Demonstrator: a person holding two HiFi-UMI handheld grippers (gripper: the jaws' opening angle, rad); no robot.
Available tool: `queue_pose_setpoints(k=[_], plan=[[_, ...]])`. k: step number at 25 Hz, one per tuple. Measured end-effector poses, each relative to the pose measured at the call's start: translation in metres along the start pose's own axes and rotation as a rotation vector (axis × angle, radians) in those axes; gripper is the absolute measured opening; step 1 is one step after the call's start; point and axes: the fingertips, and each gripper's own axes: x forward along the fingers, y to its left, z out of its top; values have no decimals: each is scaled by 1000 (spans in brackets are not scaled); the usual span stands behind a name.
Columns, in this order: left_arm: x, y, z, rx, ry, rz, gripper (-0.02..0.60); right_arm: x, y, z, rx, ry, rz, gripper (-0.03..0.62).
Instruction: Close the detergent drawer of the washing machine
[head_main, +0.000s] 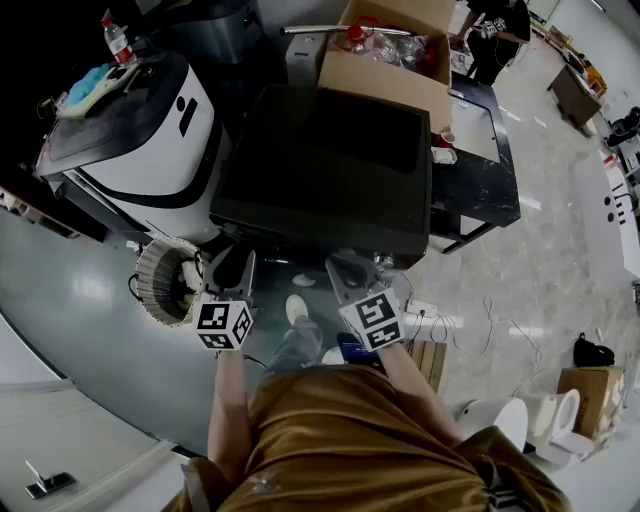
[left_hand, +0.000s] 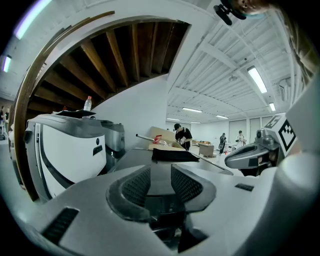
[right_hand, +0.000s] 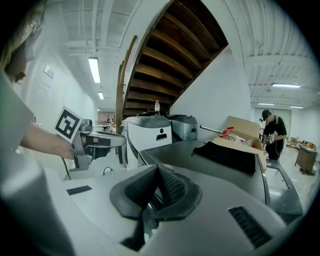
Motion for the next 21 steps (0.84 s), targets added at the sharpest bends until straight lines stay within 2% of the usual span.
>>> queue_pose_setpoints(k=[21], plan=[[-2,10,-8,-29,9,34,146,3,-1,-2,-1,-5,18,12]])
